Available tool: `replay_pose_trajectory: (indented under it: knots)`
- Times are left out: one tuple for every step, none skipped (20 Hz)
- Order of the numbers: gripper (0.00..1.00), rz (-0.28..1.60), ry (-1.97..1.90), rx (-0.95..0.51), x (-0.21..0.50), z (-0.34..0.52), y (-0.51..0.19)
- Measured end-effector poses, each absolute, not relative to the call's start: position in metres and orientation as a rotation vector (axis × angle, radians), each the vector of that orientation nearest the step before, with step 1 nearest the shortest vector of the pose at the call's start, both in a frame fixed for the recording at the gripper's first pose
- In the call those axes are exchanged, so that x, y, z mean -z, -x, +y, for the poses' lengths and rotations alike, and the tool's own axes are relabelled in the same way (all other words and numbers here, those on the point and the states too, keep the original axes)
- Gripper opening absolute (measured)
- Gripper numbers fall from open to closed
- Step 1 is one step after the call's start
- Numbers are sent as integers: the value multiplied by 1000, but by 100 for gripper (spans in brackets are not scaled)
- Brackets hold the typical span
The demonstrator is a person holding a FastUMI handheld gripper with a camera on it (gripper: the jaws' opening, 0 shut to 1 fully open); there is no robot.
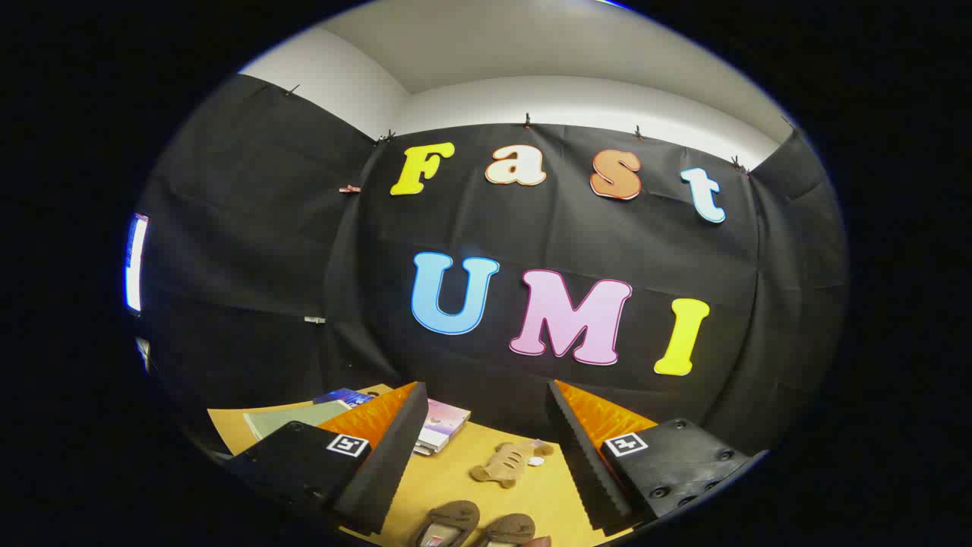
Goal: Open the storage box then place both shoes into the box .Put the left shoe in first, then the right shoe, with the right side of both shoes facing outward in a uniform manner.
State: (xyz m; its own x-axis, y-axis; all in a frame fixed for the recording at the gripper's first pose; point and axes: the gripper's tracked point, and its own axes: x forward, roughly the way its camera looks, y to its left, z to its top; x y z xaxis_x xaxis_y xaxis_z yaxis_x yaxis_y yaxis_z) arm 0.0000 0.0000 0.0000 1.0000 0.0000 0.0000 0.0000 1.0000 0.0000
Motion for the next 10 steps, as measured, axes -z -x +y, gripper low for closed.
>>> replay_pose_trajectory:
  knots:
    - [96, -1, 1, 0, 0, 0, 0]
    - [96, -2, 5, -1, 0, 0, 0]
    - [96, 0, 11, -2, 0, 0, 0]
    - [96, -1, 14, -5, 0, 1, 0]
    - [96, -4, 16, -11, 0, 2, 1]
    - [96, -6, 18, -14, -1, 3, 0]
    - [96, -9, 22, -14, -2, 3, -1]
    - [96, -10, 27, -16, -2, 3, -1]
    - [96, -11, 31, -19, -1, 3, -2]
    - [96, -9, 34, -21, 0, 4, -3]
